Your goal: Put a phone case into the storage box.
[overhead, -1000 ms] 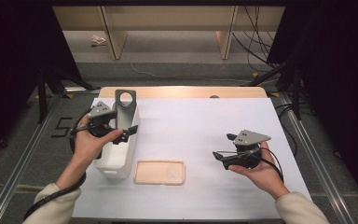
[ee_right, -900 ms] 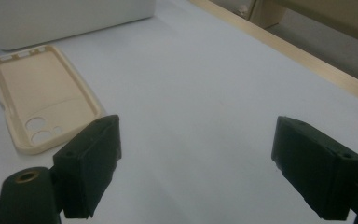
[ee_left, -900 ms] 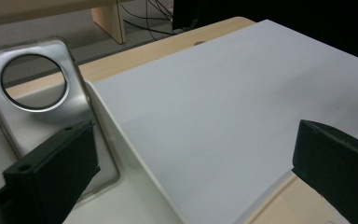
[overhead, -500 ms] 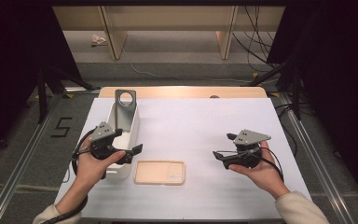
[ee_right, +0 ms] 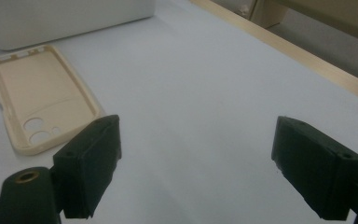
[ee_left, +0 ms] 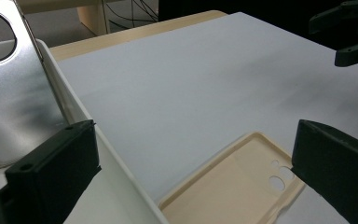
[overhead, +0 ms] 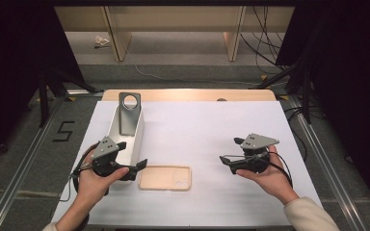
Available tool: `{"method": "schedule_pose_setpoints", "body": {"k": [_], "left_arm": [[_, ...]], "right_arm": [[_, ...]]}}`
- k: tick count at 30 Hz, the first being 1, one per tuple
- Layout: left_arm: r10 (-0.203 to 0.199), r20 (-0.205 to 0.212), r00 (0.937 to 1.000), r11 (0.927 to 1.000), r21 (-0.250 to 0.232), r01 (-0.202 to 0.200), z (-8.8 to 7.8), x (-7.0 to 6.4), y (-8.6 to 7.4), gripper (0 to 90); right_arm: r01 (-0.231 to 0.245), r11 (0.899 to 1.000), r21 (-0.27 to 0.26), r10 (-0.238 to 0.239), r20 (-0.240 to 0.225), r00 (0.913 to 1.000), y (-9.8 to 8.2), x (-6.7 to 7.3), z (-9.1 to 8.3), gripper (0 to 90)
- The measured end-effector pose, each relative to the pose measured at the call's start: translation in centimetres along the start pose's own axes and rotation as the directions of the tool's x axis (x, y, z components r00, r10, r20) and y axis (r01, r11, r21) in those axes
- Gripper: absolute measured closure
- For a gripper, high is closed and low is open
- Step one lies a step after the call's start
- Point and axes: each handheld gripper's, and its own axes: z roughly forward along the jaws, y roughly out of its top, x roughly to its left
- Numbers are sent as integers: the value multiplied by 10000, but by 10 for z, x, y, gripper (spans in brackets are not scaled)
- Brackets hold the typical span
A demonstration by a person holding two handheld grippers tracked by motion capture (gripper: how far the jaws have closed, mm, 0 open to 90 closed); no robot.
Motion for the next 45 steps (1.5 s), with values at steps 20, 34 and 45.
{"method": "schedule_pose_setpoints", "body": {"k": [20,34,45], "left_arm": [[-49,-43,10000,9999,-127,48,-1,0,0,7],[-12,-58,10000,9999,-148,11,-2,-1,0,12],[55,-43,10000,9997,-218,-56,-3,-3,1,50]], "right_arm": [[-111,9999,-91,111,0,9999,0,-2,0,168],[-116,9999,-115,117,44,9999,1,-1,-1,168],[-54,9999,-131,54,-17,10000,3,1,-1,168]]}}
